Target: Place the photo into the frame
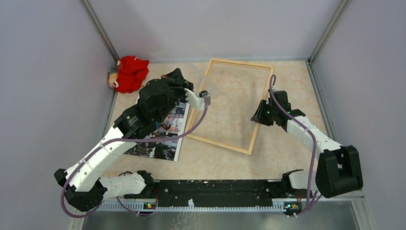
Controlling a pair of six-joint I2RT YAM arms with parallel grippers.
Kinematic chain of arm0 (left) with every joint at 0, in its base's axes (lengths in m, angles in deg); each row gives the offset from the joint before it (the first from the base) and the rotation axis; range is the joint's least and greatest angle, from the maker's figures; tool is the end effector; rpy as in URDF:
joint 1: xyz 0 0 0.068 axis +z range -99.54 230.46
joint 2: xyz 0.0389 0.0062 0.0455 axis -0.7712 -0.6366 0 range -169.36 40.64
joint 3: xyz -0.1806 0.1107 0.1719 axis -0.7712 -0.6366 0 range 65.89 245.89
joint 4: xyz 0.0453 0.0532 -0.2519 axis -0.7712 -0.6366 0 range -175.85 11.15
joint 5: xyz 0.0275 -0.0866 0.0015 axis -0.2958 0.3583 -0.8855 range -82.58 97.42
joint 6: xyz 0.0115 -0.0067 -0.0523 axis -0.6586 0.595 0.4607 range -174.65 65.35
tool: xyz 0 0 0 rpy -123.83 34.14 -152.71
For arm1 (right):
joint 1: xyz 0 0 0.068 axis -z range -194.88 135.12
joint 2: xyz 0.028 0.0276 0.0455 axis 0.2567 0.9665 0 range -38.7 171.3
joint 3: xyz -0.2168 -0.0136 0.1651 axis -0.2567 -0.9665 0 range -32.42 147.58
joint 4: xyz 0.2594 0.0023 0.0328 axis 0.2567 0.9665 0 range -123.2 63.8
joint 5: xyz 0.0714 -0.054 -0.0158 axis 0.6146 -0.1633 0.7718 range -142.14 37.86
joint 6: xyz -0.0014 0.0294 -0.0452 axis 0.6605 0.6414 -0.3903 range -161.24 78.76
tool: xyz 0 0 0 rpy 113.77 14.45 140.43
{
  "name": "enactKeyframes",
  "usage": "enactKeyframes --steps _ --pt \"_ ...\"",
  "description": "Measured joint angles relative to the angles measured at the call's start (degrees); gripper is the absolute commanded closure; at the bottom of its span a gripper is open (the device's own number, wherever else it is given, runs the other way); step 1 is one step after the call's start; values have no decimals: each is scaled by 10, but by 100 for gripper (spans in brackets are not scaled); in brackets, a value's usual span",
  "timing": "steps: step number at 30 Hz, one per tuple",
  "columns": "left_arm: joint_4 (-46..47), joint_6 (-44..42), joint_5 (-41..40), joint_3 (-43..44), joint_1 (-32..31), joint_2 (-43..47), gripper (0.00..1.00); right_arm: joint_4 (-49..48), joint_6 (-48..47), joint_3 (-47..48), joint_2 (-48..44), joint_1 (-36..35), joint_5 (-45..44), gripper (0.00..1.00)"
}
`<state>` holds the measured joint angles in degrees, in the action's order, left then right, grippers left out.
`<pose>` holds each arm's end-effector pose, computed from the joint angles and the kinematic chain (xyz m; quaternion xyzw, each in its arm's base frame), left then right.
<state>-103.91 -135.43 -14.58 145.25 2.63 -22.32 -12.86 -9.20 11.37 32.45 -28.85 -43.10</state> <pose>0.1601 -0.1569 0.4592 0.6170 0.4349 0.3202 0.5724 0.2444 0.0666 0.2233 0.1178 0.9227 0.2082 0.3023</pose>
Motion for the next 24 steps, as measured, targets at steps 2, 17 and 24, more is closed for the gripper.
enactKeyframes --steps 2,17,24 --pt "4 -4 0 0 11 -1 100 7 -30 24 38 0 -14 65" --pt "55 -47 17 24 99 -3 100 47 -123 93 206 3 -114 2" --pt "65 -44 33 58 191 -15 100 90 -128 150 177 -49 -192 1"
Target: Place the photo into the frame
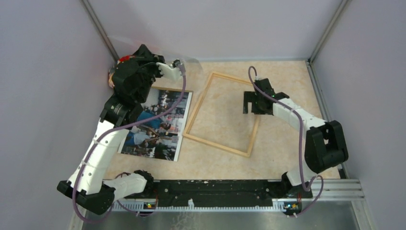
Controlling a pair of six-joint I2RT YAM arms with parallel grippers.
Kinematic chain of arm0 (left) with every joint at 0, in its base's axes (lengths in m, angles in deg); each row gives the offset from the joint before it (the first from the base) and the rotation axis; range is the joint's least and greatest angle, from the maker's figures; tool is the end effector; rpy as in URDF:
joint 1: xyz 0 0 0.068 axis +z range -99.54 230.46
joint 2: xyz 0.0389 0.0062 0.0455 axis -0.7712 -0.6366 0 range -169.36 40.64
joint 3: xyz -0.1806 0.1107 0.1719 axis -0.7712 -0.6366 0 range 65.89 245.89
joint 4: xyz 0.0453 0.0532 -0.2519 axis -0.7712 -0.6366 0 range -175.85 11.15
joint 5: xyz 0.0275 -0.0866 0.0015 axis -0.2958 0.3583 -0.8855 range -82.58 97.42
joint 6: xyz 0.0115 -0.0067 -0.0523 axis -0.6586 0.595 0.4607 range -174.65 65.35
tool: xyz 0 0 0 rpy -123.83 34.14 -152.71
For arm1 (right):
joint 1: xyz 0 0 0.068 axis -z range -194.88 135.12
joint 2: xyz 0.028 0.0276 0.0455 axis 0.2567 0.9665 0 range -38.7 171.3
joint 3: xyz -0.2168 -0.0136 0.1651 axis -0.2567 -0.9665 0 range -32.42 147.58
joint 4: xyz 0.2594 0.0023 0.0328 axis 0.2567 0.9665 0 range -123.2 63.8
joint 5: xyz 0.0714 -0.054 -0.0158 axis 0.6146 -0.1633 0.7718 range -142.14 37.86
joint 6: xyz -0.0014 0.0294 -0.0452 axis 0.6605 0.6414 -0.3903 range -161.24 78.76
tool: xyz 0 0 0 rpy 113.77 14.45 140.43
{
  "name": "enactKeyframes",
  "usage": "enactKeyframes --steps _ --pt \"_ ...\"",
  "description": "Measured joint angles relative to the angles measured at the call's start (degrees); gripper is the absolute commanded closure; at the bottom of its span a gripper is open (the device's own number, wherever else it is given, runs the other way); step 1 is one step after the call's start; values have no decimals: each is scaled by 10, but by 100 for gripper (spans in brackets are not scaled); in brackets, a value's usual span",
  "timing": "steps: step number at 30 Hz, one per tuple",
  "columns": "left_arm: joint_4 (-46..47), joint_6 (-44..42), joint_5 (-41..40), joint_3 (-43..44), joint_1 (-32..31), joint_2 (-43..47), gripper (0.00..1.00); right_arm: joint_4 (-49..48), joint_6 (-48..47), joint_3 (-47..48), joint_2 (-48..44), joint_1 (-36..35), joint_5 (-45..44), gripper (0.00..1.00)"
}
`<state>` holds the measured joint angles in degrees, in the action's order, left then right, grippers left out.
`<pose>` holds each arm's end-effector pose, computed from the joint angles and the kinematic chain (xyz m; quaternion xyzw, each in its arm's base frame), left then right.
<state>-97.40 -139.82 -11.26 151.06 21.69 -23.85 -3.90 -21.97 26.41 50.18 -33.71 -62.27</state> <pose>0.2000 -0.0968 0.4983 0.5103 0.4712 0.4350 0.5730 0.2978 0.0949 0.2129 0.0269 0.9606 0.0054 0.2766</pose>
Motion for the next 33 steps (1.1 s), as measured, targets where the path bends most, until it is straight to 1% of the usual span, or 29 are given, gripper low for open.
enactKeyframes --steps 1,3,5,7,9,11,13,15,17,20,23,26,28,30,33 --pt "0 2 4 2 15 -3 100 2 1 19 -2 -14 -3 1" --pt "1 7 13 5 42 -10 100 -29 24 44 -15 -35 14 1" --pt "0 14 25 6 73 -18 100 -69 61 43 -40 -42 47 1" --pt "0 21 37 6 106 -26 100 -135 102 26 -66 -42 88 4" --pt "-5 29 49 11 134 -35 100 -138 126 44 -53 -53 86 4" --pt "-22 44 64 26 168 -47 100 -91 143 134 19 -83 56 4" --pt "-33 59 75 41 188 -56 100 -71 158 268 136 -125 21 4" --pt "-40 73 81 54 203 -62 100 -60 169 358 227 -162 -7 6" --pt "-49 84 88 60 209 -63 100 -31 176 429 305 -195 -33 10" --pt "-59 97 95 61 209 -63 100 20 184 516 394 -223 -50 18" --pt "-71 106 100 61 209 -63 100 64 189 607 469 -230 -67 26" --pt "-78 111 101 61 209 -63 100 84 189 647 502 -225 -77 32" --pt "-83 112 101 61 209 -62 100 91 188 656 511 -223 -83 34" --pt "-86 113 101 61 209 -60 100 96 186 662 516 -220 -89 40" --pt "-89 112 102 61 209 -53 100 88 181 670 527 -218 -89 56"
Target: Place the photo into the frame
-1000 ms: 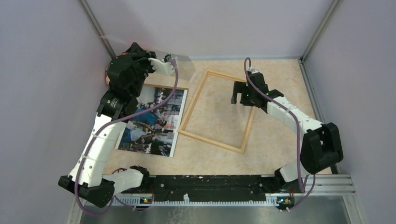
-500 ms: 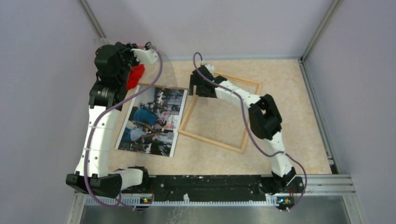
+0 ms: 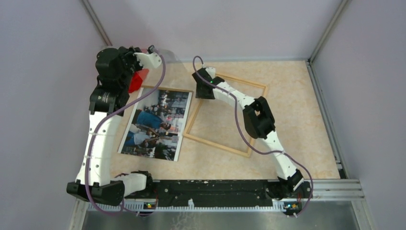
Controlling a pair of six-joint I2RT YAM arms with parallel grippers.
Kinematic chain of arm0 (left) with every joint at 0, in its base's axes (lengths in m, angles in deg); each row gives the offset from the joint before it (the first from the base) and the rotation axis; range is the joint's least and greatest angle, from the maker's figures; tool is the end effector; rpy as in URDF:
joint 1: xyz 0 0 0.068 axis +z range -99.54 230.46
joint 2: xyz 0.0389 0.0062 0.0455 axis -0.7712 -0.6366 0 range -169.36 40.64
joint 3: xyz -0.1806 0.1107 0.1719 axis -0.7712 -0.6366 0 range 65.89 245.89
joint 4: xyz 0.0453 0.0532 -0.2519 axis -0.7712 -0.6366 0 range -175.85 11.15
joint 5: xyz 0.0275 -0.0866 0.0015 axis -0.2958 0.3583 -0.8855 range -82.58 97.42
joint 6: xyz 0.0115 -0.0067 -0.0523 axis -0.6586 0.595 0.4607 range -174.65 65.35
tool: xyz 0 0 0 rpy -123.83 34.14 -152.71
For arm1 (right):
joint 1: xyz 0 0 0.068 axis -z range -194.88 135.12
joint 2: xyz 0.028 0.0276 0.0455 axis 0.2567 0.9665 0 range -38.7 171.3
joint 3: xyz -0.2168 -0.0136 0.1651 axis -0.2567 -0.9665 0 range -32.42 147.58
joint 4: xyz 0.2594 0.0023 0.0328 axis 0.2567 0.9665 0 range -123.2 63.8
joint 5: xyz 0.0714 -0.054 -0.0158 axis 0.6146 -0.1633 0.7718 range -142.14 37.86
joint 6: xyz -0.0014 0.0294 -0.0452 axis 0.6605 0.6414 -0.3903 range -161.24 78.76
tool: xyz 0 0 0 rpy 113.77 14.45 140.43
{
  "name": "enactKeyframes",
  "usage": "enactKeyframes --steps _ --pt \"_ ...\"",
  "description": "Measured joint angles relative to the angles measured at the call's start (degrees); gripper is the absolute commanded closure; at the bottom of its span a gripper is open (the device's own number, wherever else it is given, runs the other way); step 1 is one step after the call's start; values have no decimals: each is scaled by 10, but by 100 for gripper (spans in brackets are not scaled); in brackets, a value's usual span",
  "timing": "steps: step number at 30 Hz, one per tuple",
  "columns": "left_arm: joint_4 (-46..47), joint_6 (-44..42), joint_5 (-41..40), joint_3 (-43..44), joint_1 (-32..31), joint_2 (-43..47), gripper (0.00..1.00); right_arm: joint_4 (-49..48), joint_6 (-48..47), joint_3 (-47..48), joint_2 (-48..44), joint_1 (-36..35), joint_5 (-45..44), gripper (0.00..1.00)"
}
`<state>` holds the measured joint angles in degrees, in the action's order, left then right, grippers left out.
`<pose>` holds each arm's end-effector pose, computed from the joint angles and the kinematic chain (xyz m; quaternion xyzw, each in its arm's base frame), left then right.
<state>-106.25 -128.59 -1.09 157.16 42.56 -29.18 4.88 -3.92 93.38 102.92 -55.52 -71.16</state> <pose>0.2420 -0.0282 0.4953 0.4477 0.5923 0.4100 0.5297 0.4191 0.3445 0.1813 0.0239 0.9388 0.0700 0.3363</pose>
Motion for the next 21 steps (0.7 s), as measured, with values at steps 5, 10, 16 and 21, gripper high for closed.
enactKeyframes --steps 5,10,16,21 --pt "-1 -2 0 0 0 16 100 -35 -33 -16 -2 -5 1 77" --pt "0 -2 2 -5 0 20 100 -101 -111 -121 -59 -3 23 85" --pt "-1 -2 2 -10 0 19 100 -144 -201 -246 -135 2 82 91" --pt "-1 -2 2 -12 0 19 100 -146 -254 -329 -195 4 133 93"
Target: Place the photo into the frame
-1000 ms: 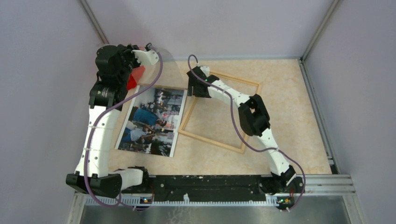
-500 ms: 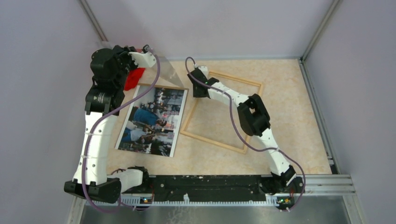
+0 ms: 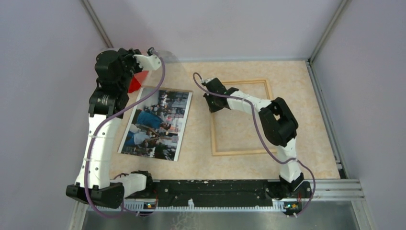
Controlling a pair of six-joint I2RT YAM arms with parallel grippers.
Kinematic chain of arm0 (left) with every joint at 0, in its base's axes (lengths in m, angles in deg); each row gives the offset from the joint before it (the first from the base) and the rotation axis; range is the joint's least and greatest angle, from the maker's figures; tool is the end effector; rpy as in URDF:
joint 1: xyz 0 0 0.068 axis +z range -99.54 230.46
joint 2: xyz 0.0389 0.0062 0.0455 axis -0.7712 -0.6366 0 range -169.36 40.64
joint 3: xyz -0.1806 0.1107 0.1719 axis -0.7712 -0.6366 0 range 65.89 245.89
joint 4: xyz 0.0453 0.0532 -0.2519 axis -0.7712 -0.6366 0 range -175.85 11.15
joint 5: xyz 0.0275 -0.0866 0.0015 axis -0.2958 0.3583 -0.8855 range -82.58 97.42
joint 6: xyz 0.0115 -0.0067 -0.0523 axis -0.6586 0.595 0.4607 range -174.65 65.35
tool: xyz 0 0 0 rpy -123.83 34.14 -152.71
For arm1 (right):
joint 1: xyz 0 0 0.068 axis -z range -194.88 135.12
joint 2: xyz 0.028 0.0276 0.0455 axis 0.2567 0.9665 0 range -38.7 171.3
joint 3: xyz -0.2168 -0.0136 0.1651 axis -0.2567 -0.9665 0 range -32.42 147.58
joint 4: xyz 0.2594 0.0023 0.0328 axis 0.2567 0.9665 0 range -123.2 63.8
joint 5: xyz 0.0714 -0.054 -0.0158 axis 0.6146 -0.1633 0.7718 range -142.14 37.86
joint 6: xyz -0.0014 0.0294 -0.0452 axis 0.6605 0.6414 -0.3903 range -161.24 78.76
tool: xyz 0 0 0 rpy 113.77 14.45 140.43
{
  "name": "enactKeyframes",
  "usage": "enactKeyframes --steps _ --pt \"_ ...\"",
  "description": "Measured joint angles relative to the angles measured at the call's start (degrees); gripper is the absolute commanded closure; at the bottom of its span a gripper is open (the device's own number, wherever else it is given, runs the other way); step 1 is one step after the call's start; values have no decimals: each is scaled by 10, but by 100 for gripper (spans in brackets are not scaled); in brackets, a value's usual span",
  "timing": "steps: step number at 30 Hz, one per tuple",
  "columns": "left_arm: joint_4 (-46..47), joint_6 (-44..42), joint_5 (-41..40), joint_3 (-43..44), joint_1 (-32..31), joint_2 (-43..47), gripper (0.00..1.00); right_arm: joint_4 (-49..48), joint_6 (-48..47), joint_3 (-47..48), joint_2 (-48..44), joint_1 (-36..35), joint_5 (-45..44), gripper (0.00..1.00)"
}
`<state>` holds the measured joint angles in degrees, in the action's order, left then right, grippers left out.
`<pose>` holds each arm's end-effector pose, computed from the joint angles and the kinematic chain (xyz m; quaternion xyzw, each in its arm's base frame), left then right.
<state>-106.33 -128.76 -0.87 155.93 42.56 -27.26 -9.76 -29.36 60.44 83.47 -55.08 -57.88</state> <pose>0.2322 -0.0270 0.4958 0.4470 0.5884 0.4116 0.5334 0.3611 0.3005 0.1822 -0.2161 0.9216 0.0973 0.3074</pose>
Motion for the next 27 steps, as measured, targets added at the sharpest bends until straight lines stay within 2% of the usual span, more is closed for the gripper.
enactKeyframes --steps 10,12,13,15,19,20,23,27 --pt "2 -2 4 -3 0 -1 100 0 -67 -190 -138 -17 102 95" --pt "5 -2 4 -3 0 -1 100 4 -82 -207 -153 -33 106 85" --pt "5 -2 4 -3 0 -1 100 11 -87 -210 -157 -41 106 77" --pt "5 -2 4 -3 0 -1 100 21 -87 -212 -161 -53 101 54" --pt "8 -2 4 -9 0 -1 100 28 -37 -211 -162 -35 94 27" --pt "8 -2 4 -10 0 -2 100 27 -20 -208 -162 -21 90 23" --pt "9 -3 4 -14 0 -2 100 33 13 -167 -155 20 68 23" --pt "10 -7 3 -14 0 -2 100 36 30 -29 -90 40 34 27"
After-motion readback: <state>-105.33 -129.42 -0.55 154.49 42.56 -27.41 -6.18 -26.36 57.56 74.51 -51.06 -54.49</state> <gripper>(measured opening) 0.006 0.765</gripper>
